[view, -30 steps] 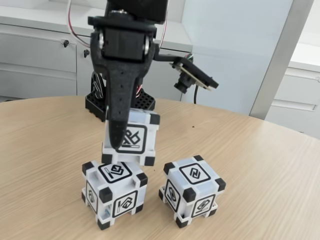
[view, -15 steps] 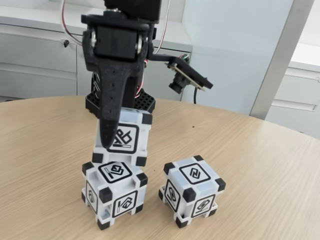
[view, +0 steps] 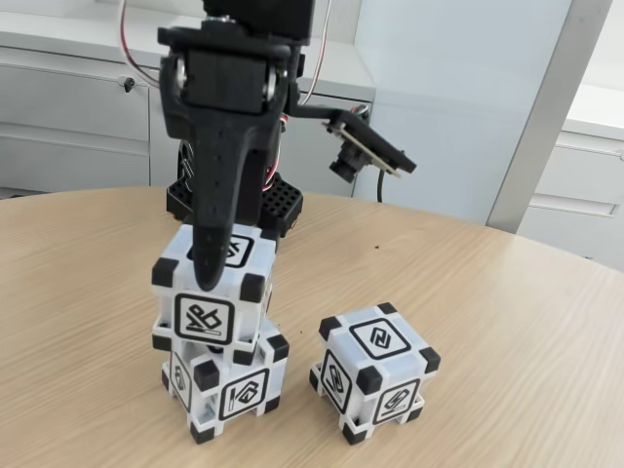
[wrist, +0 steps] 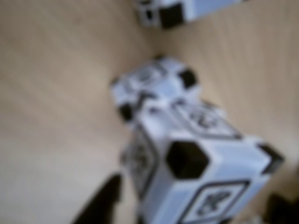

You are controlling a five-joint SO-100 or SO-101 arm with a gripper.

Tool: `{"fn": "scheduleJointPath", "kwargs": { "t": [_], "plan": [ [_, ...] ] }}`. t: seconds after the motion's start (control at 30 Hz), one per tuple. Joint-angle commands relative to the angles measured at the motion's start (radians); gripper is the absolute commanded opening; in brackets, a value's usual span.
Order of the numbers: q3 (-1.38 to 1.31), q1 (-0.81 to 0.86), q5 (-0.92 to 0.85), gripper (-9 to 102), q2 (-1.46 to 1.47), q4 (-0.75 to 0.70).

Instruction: Stack cubes from left to right.

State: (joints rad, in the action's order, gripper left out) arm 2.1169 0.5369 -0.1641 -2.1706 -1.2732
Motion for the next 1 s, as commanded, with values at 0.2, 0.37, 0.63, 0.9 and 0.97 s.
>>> {"fn": "scheduleJointPath", "kwargs": {
  "t": [0.2, 0.37, 0.63, 0.9, 0.97],
  "plan": [
    [-0.018, -0.006, 0.032, 42, -0.023, -0.005],
    [-0.021, -0.008, 0.021, 42, -0.025, -0.008],
    [-0.023, -0.074, -0.034, 43, -0.026, -0.112],
    [-0.046, -0.141, 0.008, 43, -0.026, -0.118],
    [-0.083, -0.143, 0.021, 43, -0.026, -0.118]
  ]
}}
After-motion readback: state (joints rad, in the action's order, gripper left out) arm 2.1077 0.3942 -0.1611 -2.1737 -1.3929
